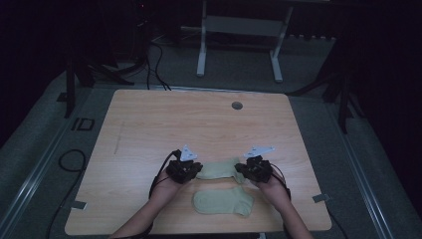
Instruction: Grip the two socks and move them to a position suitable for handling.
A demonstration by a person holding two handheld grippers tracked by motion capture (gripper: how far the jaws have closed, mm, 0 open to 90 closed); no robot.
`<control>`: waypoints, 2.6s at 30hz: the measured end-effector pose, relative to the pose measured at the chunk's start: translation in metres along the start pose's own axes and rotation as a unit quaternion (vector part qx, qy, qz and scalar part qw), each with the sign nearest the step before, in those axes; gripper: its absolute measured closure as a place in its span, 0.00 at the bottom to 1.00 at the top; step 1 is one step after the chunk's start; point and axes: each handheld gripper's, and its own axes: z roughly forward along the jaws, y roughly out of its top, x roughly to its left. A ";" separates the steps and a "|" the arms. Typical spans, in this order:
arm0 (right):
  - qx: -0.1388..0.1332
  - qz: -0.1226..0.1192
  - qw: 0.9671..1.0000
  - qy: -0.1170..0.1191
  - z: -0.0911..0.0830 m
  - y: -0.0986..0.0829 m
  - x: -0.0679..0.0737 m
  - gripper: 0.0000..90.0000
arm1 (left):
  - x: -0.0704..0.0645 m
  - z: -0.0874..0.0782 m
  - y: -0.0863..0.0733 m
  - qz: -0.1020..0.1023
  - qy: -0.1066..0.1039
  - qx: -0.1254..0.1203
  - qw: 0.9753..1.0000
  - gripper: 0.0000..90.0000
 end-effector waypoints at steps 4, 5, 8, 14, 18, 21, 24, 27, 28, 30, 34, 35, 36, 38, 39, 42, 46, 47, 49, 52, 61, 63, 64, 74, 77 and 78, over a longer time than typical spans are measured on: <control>0.020 -0.008 1.000 -0.007 0.011 -0.007 0.003 0.87 | -0.001 0.012 -0.005 0.004 -0.001 0.025 1.000 0.89; 0.025 -0.011 1.000 -0.014 0.014 -0.009 0.003 0.81 | 0.000 0.014 -0.006 0.008 0.000 0.028 1.000 0.87; 0.019 -0.009 1.000 -0.019 0.013 -0.013 0.001 0.65 | 0.003 0.016 -0.009 0.002 -0.001 0.024 1.000 0.83; 0.020 -0.031 0.999 -0.017 0.009 -0.020 -0.002 0.58 | -0.002 0.016 -0.011 0.028 0.011 0.023 0.999 0.65; 0.012 -0.027 1.000 -0.011 0.007 -0.023 -0.004 0.58 | 0.000 0.014 -0.015 0.031 0.007 0.017 0.999 0.63; 0.009 -0.029 0.999 -0.011 0.005 -0.027 -0.004 0.58 | 0.000 0.013 -0.017 0.034 0.007 0.014 0.999 0.63; 0.008 -0.031 0.999 -0.008 0.002 -0.030 -0.006 0.57 | 0.001 0.012 -0.018 0.035 0.003 0.012 0.999 0.63; 0.009 -0.033 0.999 -0.003 0.000 -0.032 -0.008 0.57 | 0.002 0.012 -0.018 0.035 0.000 0.012 0.999 0.63; 0.008 -0.033 0.999 -0.001 0.000 -0.032 -0.009 0.57 | 0.003 0.013 -0.018 0.032 -0.001 0.011 0.999 0.63; 0.011 -0.035 0.999 -0.001 0.001 -0.031 -0.009 0.56 | 0.003 0.013 -0.016 0.029 -0.004 0.013 0.999 0.62; 0.017 -0.038 0.999 0.003 0.003 -0.027 -0.008 0.54 | 0.001 0.014 -0.016 0.026 -0.011 0.009 1.000 0.56; 0.017 -0.038 0.999 0.006 0.004 -0.026 -0.008 0.53 | 0.001 0.014 -0.016 0.025 -0.011 0.009 1.000 0.55; 0.017 -0.037 0.999 0.008 0.004 -0.026 -0.008 0.53 | 0.001 0.013 -0.016 0.026 -0.013 0.005 1.000 0.55; 0.020 -0.031 0.999 0.015 0.003 -0.024 -0.010 0.51 | 0.000 0.009 -0.015 0.024 -0.018 -0.005 1.000 0.55; 0.020 -0.031 0.999 0.013 0.002 -0.023 -0.010 0.51 | -0.001 0.006 -0.014 0.025 -0.016 -0.008 1.000 0.53; 0.003 -0.021 1.000 0.010 -0.006 -0.019 -0.010 0.50 | -0.001 -0.005 -0.010 0.012 -0.011 -0.023 1.000 0.48; -0.013 -0.011 1.000 0.013 -0.018 -0.016 -0.006 0.51 | -0.004 -0.022 -0.010 0.009 -0.019 -0.027 0.999 0.47; -0.015 -0.015 1.000 0.015 -0.020 -0.016 -0.004 0.51 | -0.005 -0.026 -0.011 0.004 -0.023 -0.029 0.999 0.47; -0.015 -0.017 1.000 0.019 -0.023 -0.017 0.000 0.51 | -0.005 -0.030 -0.013 0.001 -0.029 -0.029 0.999 0.45; -0.012 -0.017 0.999 0.028 -0.031 -0.024 0.010 0.55 | -0.011 -0.040 -0.021 0.015 -0.053 -0.009 0.998 0.45; 0.022 -0.020 0.999 0.027 -0.039 -0.051 0.028 0.70 | -0.026 -0.043 -0.040 0.017 -0.076 0.031 0.996 0.46; 0.027 -0.016 0.999 0.026 -0.039 -0.057 0.029 0.72 | -0.029 -0.041 -0.043 0.015 -0.075 0.040 0.996 0.47; 0.032 -0.017 0.999 0.021 -0.039 -0.059 0.029 0.73 | -0.030 -0.039 -0.045 0.016 -0.075 0.045 0.996 0.47; 0.042 -0.006 0.999 0.023 -0.037 -0.068 0.030 0.84 | -0.033 -0.032 -0.054 0.015 -0.072 0.059 0.996 0.62; 0.040 -0.009 0.999 0.022 -0.037 -0.068 0.030 0.88 | -0.035 -0.032 -0.055 0.023 -0.073 0.058 0.995 0.71; 0.041 -0.011 0.999 0.020 -0.038 -0.069 0.031 0.91 | -0.037 -0.031 -0.055 0.026 -0.072 0.058 0.995 0.74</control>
